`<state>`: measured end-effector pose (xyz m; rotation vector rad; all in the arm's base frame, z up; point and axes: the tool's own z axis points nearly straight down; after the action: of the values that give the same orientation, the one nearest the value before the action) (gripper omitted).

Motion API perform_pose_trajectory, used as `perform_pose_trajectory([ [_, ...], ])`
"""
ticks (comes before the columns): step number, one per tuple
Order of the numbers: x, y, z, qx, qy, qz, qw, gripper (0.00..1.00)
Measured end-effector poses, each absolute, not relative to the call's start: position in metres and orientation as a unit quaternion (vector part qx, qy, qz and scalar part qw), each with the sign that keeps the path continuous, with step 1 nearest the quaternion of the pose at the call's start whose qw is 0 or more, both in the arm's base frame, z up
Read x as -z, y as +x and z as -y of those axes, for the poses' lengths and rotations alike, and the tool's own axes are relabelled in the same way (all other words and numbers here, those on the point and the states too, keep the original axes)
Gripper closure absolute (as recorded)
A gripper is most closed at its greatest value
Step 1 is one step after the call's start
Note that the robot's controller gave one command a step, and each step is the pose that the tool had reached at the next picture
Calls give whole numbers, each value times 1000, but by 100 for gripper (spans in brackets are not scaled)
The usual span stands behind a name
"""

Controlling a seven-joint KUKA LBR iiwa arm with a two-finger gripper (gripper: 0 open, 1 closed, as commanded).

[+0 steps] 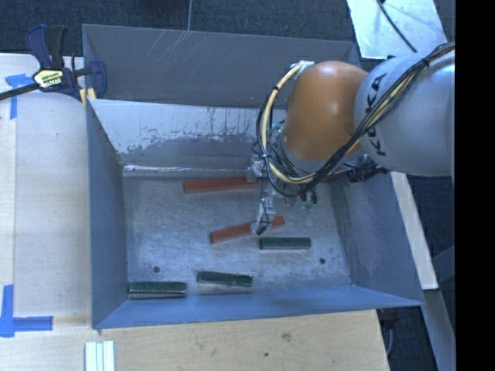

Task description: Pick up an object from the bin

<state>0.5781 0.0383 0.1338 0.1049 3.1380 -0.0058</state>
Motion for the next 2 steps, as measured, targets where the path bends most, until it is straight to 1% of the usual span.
perform_pose_trajectory([
  [1, -69, 542, -70, 0, 116, -993, -1, 0],
  [2, -71, 544, -69, 0, 117, -993, 2, 100],
])
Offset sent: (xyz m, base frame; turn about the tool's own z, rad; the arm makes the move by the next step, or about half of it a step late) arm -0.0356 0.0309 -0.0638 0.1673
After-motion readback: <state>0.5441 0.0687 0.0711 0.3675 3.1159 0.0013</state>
